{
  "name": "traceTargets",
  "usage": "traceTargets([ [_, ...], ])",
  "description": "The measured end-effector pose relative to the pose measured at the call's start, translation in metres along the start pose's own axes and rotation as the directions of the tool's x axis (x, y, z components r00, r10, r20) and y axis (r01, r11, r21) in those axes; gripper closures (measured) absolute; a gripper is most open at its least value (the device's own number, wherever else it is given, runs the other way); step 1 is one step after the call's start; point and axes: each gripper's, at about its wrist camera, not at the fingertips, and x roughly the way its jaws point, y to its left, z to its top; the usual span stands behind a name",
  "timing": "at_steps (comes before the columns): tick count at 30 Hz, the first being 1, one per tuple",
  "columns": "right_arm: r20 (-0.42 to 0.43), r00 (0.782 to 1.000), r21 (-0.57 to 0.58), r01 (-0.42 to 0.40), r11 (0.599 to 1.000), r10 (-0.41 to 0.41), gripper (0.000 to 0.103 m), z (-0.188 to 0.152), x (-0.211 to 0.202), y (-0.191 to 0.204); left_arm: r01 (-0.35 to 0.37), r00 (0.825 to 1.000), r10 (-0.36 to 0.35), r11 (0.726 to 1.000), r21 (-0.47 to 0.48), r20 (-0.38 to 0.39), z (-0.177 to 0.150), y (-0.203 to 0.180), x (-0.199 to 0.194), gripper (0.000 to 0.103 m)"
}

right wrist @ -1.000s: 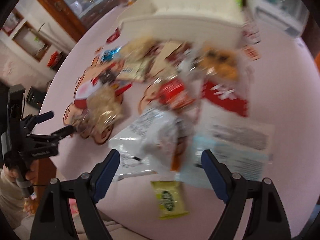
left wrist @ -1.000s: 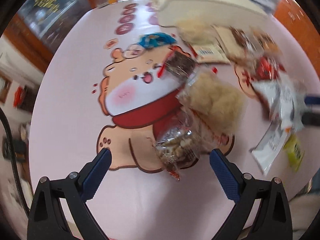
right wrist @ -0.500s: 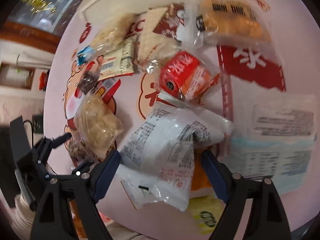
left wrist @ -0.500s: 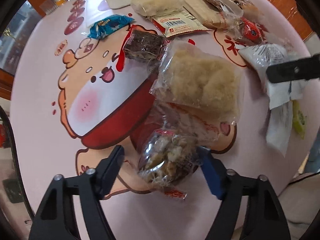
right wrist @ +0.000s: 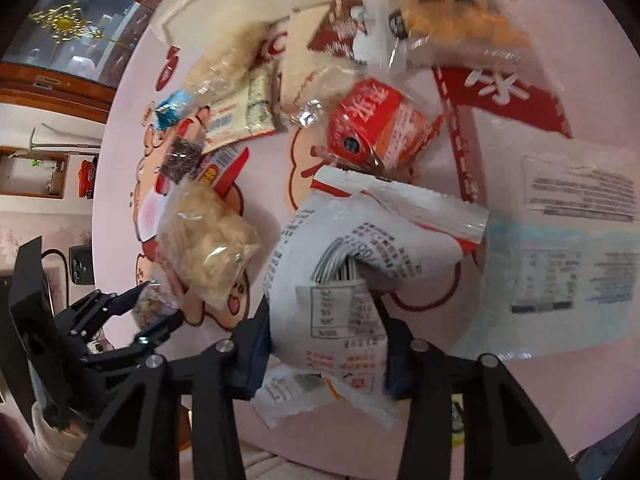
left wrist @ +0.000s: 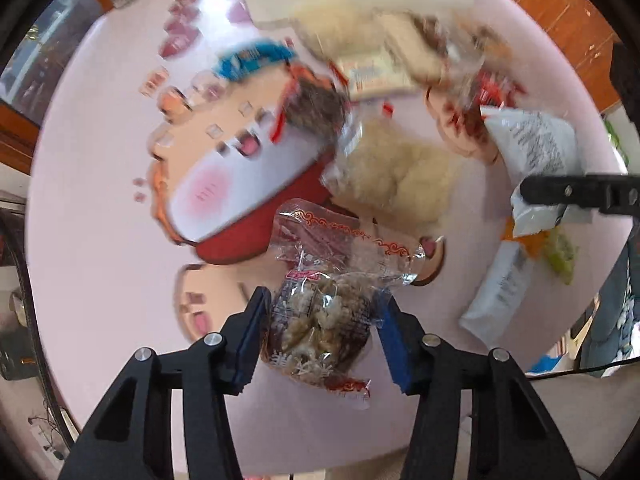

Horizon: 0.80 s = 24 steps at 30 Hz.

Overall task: Organize snacks
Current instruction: 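Carry both bags into the white tray and open both tools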

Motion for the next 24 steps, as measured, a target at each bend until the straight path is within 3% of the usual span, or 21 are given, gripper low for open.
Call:
traceTargets([
  [4, 0.09, 0.996, -0.073, 0.007, 0.997, 0.0, 0.059, -0.002, -0.04, 0.021, -0.009, 0.989, 0.01, 1.0, -0.009, 0.149, 0.021, 0.006, -0.064, 0.052],
  [6, 0.15, 0.989, -0.107, 0.021, 0.994, -0.005, 0.059, 0.003, -0.062, 0.032, -0.023, 0.969, 0.029, 0.999, -0.025, 0.245, 0.036, 0.008, -0.097, 0.052],
  [8, 0.233, 0.972, -0.143, 0.05, 0.988, -0.015, 0.059, 0.016, -0.091, 0.047, -0.026, 0.938, 0.041, 0.998, -0.049, 0.345, 0.061, 0.013, -0.13, 0.052],
  [12, 0.391, 0.919, -0.165, 0.123, 0.979, -0.049, 0.059, 0.054, -0.144, 0.072, -0.047, 0.878, 0.075, 0.996, -0.07, 0.472, 0.12, 0.018, -0.167, 0.052],
  [14, 0.472, 0.879, -0.148, 0.159, 0.976, -0.071, 0.058, 0.081, -0.168, 0.082, -0.061, 0.843, 0.086, 0.996, -0.065, 0.531, 0.157, 0.018, -0.178, 0.051],
  [16, 0.533, 0.84, -0.131, 0.206, 0.97, -0.107, 0.058, 0.11, -0.185, 0.091, -0.082, 0.829, 0.098, 0.995, -0.054, 0.55, 0.194, 0.014, -0.178, 0.051],
  [19, 0.568, 0.807, -0.1, 0.265, 0.959, -0.164, 0.057, 0.159, -0.19, 0.099, -0.097, 0.832, 0.112, 0.994, -0.056, 0.543, 0.241, 0.009, -0.165, 0.051],
  [20, 0.566, 0.806, -0.094, 0.274, 0.957, -0.175, 0.057, 0.173, -0.189, 0.097, -0.095, 0.837, 0.112, 0.994, -0.059, 0.536, 0.257, 0.006, -0.159, 0.049],
  [22, 0.557, 0.808, -0.097, 0.293, 0.951, -0.192, 0.055, 0.205, -0.18, 0.099, -0.094, 0.848, 0.115, 0.993, -0.066, 0.517, 0.277, 0.007, -0.145, 0.04],
  [24, 0.56, 0.794, -0.109, 0.352, 0.929, -0.235, 0.047, 0.231, -0.163, 0.097, -0.1, 0.861, 0.121, 0.993, -0.068, 0.493, 0.297, 0.01, -0.124, 0.018],
])
